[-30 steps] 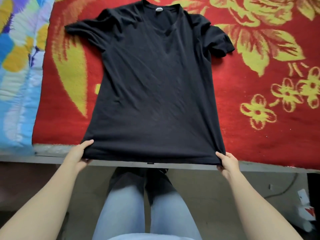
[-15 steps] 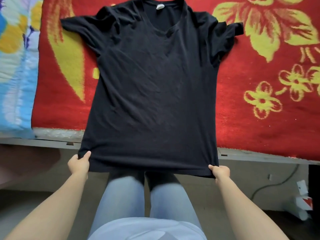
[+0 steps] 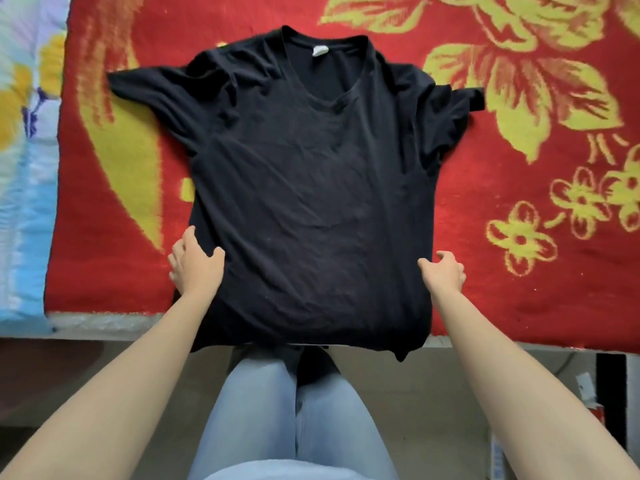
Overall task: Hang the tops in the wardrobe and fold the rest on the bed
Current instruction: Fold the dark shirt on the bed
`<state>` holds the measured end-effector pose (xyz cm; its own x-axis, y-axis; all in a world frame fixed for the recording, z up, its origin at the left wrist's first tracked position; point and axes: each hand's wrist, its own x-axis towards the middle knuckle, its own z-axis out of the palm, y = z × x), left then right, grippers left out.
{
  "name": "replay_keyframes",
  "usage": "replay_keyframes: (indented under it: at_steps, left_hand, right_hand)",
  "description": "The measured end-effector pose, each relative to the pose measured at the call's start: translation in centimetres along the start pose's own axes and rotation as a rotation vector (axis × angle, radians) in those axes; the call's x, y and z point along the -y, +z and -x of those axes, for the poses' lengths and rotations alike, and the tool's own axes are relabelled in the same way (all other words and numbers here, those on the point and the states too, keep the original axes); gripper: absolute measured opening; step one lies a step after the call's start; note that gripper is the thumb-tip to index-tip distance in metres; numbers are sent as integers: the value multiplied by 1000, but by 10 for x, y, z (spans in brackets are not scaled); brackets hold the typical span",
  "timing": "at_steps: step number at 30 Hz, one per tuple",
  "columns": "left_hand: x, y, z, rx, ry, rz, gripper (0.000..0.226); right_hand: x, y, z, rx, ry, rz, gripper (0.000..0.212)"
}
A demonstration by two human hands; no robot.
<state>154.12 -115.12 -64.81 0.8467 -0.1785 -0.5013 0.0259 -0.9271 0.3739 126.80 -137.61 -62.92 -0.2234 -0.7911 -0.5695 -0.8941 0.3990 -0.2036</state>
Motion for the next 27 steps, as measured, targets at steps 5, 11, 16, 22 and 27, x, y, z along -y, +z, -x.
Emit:
replay_keyframes:
  at_steps: [5, 11, 16, 22, 27]
  left_hand:
    - [-61, -7, -38, 23, 130, -5, 62]
    - [-122, 3, -83, 35, 290, -78, 62]
    - [-165, 25, -109, 74, 429, -190, 56]
    - [-225, 66, -134, 116, 596, -347, 52]
    - [-273, 104, -117, 157, 812, -403, 53]
  right_hand:
    - [56, -9, -18, -7, -69, 7, 48]
    - [112, -16, -69, -19, -110, -20, 52]
    - [152, -30, -135, -12, -100, -219, 71]
    - [187, -44, -209, 41, 51, -770, 88]
    - [192, -63, -244, 102, 108, -831, 8]
